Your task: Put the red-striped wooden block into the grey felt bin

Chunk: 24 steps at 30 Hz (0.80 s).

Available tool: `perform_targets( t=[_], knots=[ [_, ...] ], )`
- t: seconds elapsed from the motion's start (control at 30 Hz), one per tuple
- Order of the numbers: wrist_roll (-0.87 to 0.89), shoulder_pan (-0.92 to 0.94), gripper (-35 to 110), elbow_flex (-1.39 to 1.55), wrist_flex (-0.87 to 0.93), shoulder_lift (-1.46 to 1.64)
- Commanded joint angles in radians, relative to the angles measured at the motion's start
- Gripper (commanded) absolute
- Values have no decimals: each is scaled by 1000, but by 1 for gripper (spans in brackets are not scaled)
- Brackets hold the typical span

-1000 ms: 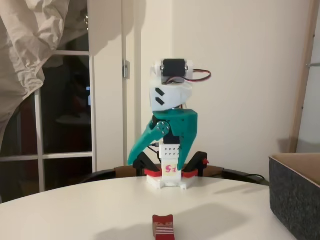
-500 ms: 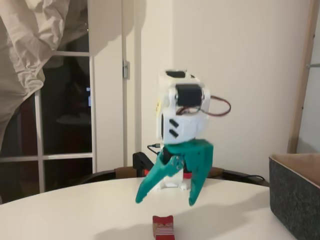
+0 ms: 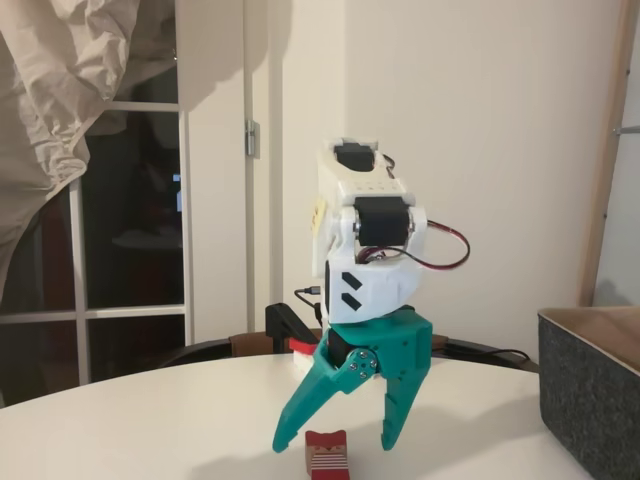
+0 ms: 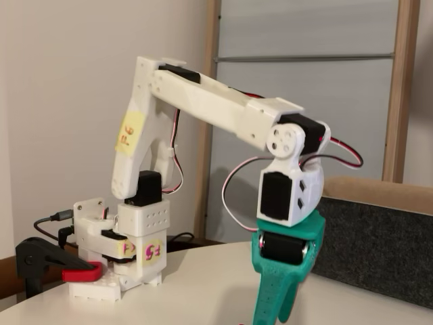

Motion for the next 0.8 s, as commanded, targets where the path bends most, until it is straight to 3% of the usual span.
perform_targets(
  t=[0.0,0.4,0.77],
  knots=[
    [40,41,44,-25,-11,2],
    [149,120,44,-20,-15,-34],
    [141,126,40,-15,-25,-64]
  ],
)
